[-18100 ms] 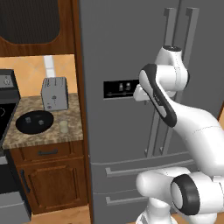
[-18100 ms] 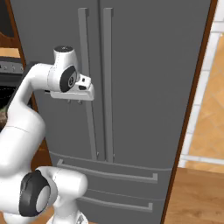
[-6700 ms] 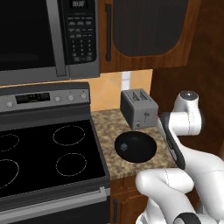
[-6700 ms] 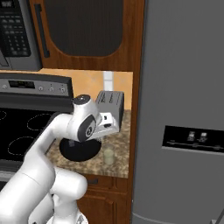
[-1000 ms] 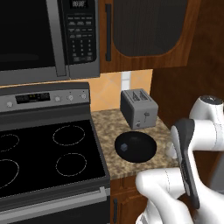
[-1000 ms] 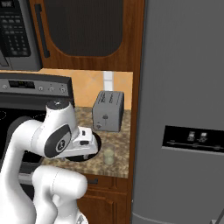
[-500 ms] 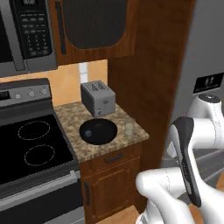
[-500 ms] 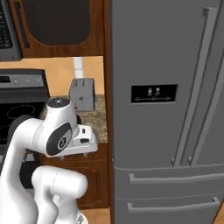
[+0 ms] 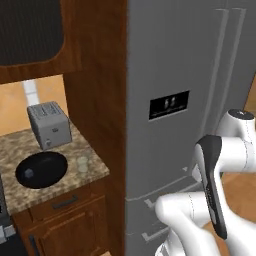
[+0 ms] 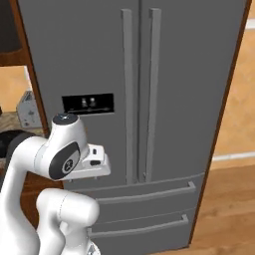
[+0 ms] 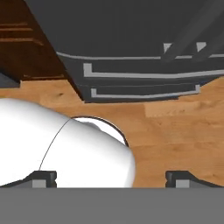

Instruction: Grab a lemon wedge from the fridge and one ice cube from the ice bowl, and put them in the glass of lemonade.

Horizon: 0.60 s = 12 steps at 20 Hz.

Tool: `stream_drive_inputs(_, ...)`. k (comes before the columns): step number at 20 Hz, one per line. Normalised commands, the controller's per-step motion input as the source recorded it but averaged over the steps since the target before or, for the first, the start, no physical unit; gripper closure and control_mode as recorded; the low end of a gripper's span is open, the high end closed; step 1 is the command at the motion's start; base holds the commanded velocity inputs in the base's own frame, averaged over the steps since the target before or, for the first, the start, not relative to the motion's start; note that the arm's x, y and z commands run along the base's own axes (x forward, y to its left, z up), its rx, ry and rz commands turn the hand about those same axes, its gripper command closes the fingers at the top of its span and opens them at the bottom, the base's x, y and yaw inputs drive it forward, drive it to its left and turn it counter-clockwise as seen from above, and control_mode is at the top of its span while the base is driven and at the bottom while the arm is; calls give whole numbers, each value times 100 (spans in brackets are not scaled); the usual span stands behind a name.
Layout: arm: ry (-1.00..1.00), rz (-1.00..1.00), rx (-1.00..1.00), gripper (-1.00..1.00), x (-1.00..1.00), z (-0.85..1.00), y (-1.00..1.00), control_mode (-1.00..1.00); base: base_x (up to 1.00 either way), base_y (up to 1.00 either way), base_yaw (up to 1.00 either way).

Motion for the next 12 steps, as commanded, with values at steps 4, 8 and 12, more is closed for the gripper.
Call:
stream_drive_inputs(4, 0, 0, 0, -100, 0, 0, 0, 100, 27, -99, 42)
stream_drive_inputs(8, 0, 0, 0, -100, 0, 0, 0, 100, -4, -76, 45)
stream_drive_inputs(12, 0, 0, 0, -100, 0, 0, 0, 100, -46, -27, 40)
